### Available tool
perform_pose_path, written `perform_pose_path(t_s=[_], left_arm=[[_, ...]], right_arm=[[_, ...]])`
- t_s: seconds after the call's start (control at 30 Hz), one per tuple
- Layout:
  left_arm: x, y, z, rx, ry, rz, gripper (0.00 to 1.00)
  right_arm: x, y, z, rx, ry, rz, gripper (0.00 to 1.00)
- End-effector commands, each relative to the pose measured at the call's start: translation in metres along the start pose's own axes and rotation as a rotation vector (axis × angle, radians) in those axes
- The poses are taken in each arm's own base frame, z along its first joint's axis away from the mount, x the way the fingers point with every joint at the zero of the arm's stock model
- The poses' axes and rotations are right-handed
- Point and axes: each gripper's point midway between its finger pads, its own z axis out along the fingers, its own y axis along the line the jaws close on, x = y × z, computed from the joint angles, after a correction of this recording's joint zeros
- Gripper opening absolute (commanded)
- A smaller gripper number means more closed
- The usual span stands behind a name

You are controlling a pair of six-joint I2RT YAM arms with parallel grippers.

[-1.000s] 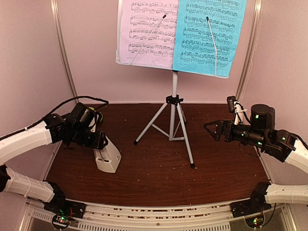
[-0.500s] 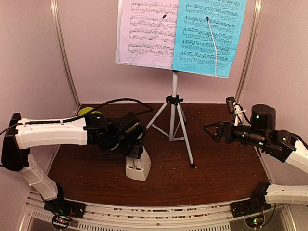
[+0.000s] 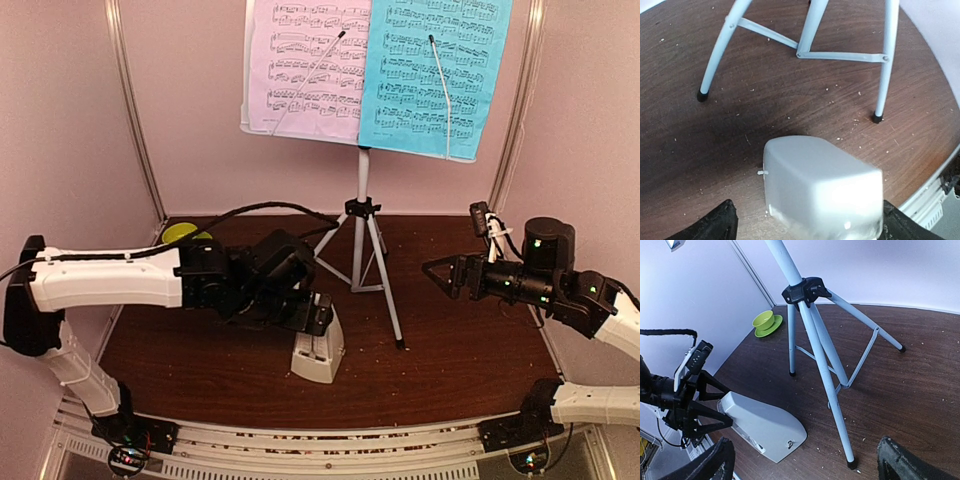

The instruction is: Set up the instrument practice props

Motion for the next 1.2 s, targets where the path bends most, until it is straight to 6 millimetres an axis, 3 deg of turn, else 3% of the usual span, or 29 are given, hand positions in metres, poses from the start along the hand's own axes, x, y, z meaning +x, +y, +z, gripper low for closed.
perform_pose_path(t_s=[0.0, 0.07, 0.2, 0.27, 0.43, 0.6, 0.7, 0.87, 1.07, 1.17], left_arm=[[-0.013, 0.013, -0.027, 0.149, -0.123, 0.015, 0.97], [-0.013, 0.038, -0.037, 0.18, -0.185, -0.043, 0.94], [-0.014, 0.084, -0.051, 0.181, -0.307, -0.12, 0.77], [-0.003, 0.099, -0.039, 0.114, -0.253, -0.085, 0.72], [0.012, 0.085, -0.008, 0.139, -0.151, 0.009, 0.63], [0.036, 0.089, 0.031, 0.11, -0.069, 0.031, 0.57], [0.052, 0.077, 0.051, 0.153, -0.02, 0.074, 0.53], [0.068, 0.032, 0.062, 0.287, -0.014, 0.16, 0.48], [0.064, -0.034, 0.059, 0.477, -0.099, 0.242, 0.48], [0.061, -0.051, 0.065, 0.518, -0.111, 0.257, 0.49]], right_arm=[[-0.003, 0.002, -0.005, -0.007, -0.019, -0.001, 1.0], [-0.002, 0.001, -0.006, -0.005, -0.016, 0.009, 1.0], [0.003, -0.004, -0.005, 0.022, -0.008, 0.05, 0.98], [0.006, -0.006, -0.004, 0.035, -0.002, 0.072, 0.98], [0.005, -0.003, -0.002, 0.04, 0.001, 0.083, 0.97], [0.007, 0.003, 0.002, 0.033, 0.029, 0.085, 0.97], [0.012, 0.009, 0.005, 0.018, 0.048, 0.096, 0.97], [0.017, 0.009, 0.007, 0.055, 0.074, 0.107, 0.97], [0.024, 0.009, 0.01, 0.081, 0.105, 0.132, 1.0], [0.027, 0.015, 0.015, 0.073, 0.127, 0.125, 1.0]])
